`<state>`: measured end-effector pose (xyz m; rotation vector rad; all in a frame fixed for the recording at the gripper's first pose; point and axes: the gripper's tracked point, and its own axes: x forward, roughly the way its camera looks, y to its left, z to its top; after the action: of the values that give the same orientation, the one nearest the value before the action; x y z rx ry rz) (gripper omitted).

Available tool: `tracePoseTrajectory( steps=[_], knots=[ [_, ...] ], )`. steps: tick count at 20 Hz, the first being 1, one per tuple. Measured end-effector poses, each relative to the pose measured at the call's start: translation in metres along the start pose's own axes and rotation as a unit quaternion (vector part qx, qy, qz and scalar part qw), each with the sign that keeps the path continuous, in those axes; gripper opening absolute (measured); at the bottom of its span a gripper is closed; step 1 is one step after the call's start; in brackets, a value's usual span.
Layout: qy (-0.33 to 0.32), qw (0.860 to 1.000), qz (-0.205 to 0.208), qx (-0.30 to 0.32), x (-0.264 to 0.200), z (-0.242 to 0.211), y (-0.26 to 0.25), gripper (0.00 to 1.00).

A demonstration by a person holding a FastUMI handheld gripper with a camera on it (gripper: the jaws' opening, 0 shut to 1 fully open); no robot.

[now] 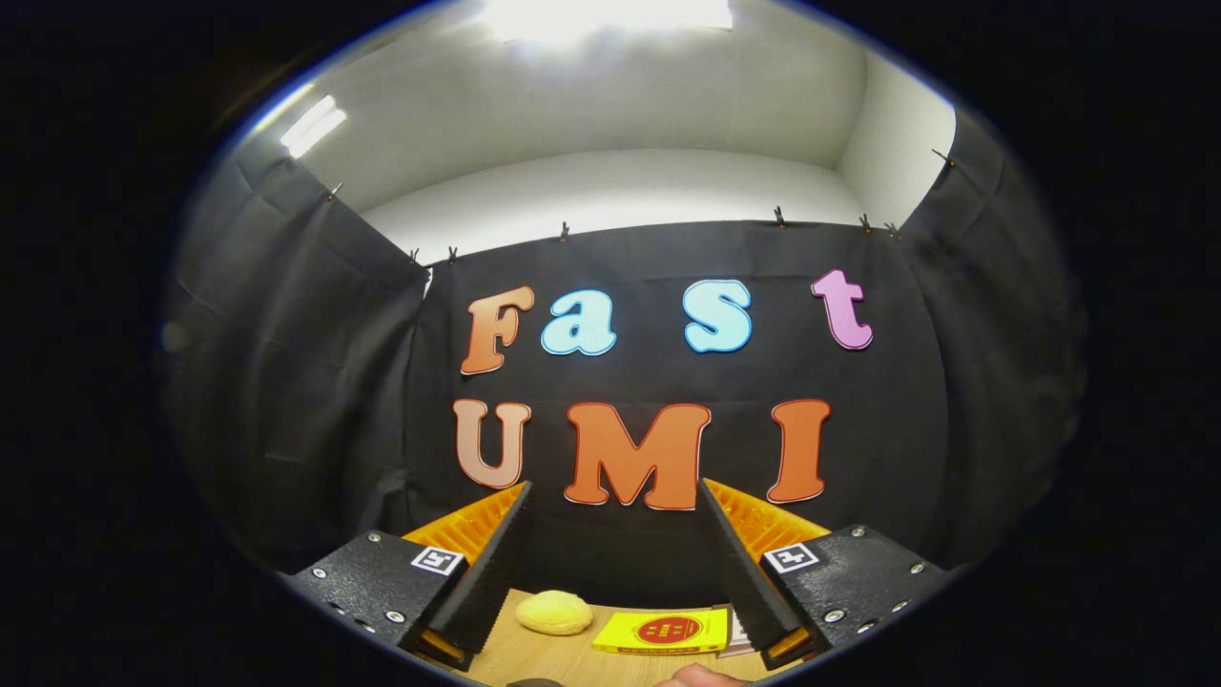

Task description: Open the storage box then place both shoes into the box .Put the left shoe in first, then the right shoe, with the right side of both shoes facing outward in a uniform manner.

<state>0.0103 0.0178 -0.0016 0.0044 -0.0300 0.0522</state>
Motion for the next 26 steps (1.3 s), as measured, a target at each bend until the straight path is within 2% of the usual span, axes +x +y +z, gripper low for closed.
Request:
tracePoseTrajectory(
  steps=[8, 12, 15, 17, 19, 23, 26],
  knots=[
    [0.015, 1.000, -0.003, -0.003, 0.001, -0.009, 0.001, 0.99],
    [0.064, 0.996, 0.052, 0.022, -0.008, -0.047, 0.041, 0.98],
    [0.132, 0.984, 0.097, 0.074, -0.012, -0.085, 0.074, 0.99],
    [0.186, 0.967, 0.131, 0.119, -0.019, -0.118, 0.101, 0.99],
    [0.243, 0.943, 0.163, 0.155, -0.025, -0.149, 0.130, 0.98],
    [0.350, 0.895, 0.198, 0.193, -0.041, -0.213, 0.164, 0.97],
    [0.430, 0.838, 0.229, 0.247, -0.058, -0.252, 0.199, 0.96]
  ],
)
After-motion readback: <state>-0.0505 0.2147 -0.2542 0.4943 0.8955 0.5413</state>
